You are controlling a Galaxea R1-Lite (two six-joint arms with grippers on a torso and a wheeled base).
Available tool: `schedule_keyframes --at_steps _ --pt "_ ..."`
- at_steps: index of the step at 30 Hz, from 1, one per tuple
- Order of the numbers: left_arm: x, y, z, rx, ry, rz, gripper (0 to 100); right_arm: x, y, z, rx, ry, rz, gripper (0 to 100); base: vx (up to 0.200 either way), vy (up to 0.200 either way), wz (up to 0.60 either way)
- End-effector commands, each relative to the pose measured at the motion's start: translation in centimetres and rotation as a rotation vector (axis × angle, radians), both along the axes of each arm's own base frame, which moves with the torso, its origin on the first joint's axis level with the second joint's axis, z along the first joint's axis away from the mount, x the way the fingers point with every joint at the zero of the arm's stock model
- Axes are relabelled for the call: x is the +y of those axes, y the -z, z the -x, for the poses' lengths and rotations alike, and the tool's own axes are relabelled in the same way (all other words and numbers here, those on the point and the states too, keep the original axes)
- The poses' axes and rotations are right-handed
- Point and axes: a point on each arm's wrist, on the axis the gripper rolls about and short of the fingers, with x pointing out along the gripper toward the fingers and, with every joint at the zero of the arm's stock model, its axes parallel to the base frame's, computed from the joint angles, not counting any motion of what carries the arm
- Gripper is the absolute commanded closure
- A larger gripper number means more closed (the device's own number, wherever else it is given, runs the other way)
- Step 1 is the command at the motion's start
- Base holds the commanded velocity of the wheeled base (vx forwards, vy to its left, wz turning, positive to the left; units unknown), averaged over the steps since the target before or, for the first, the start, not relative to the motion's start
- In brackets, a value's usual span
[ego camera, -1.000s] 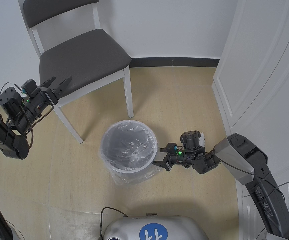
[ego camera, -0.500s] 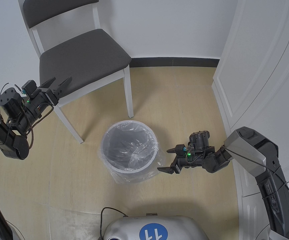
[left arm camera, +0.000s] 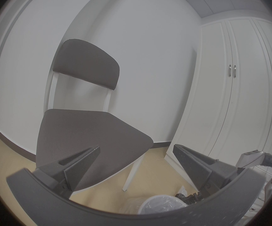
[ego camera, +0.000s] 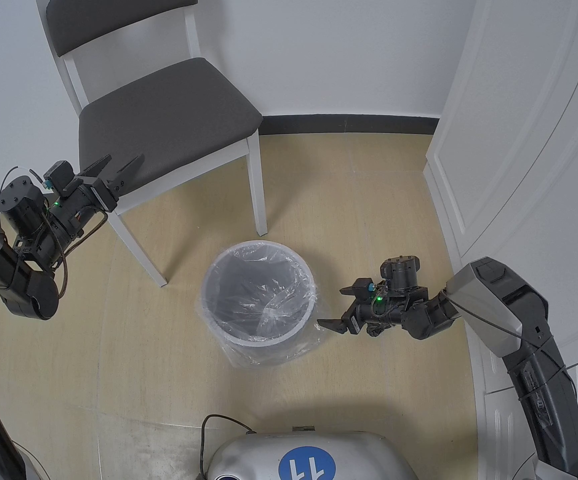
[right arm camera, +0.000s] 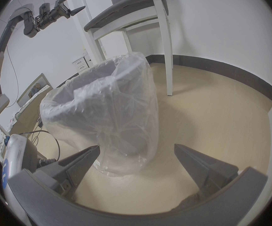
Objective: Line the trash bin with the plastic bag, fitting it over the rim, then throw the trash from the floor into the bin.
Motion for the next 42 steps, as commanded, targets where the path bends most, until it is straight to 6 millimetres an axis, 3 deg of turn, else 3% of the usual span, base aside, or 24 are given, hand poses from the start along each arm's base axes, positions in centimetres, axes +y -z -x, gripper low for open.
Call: schedule_keyframes --at_steps 1,7,12,18,25,30,42 --pt "0.0 0.1 -0.1 0.002 0.0 0.001 0 1.1 1.7 -0.4 0.018 -0.007 -0.005 0 0.0 0.0 0.0" --pt "0.0 0.1 -0.1 0.002 0.0 0.001 0 1.9 1.8 -1.2 0.055 0.002 0.013 0 0.0 0.0 0.0" --pt "0.0 0.1 -0.1 0.001 0.0 0.0 0 2.4 2.3 -2.3 0.041 0.108 0.052 0 0.0 0.0 0.0" --pt "0.0 0.1 -0.1 0.002 0.0 0.001 0 2.3 3.1 -2.2 0.08 0.123 0.066 0 0.0 0.0 0.0" --pt "0.0 0.1 -0.1 0.002 0.0 0.001 0 2.4 3.0 -2.3 0.069 0.12 0.06 0 0.0 0.0 0.0" --pt "0.1 0.2 -0.2 0.004 -0.001 0.001 0 2.4 1.7 -2.2 0.006 0.12 0.034 0 0.0 0.0 0.0" --pt "0.1 0.6 -0.2 0.009 -0.007 -0.013 0 -0.3 -3.2 3.7 -0.003 0.13 0.049 0 0.0 0.0 0.0"
